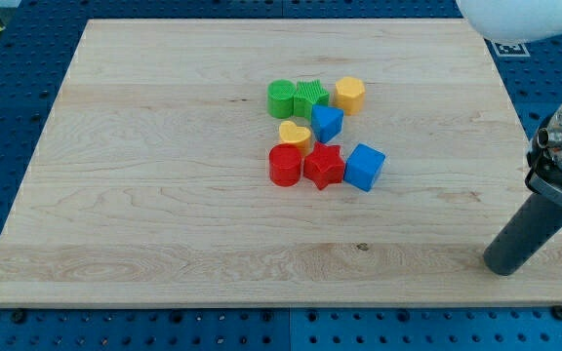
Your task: Move the red blocks towards the left
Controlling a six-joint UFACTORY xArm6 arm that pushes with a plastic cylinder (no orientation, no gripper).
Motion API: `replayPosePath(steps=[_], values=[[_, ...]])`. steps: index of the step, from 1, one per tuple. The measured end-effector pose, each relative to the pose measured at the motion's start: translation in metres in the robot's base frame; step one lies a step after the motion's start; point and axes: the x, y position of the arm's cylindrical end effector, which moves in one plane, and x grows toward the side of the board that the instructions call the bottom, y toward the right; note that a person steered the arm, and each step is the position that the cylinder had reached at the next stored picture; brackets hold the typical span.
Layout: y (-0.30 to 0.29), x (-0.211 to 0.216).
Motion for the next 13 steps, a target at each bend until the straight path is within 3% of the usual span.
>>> replayPosePath(steps=[2, 3, 4, 7, 10, 13], values=[[-0.001, 0.02], [-0.001, -0.02], [-0.009, -0.086], [-0.013, -0.093], [-0.107, -0.106], [-0.14, -0.112]])
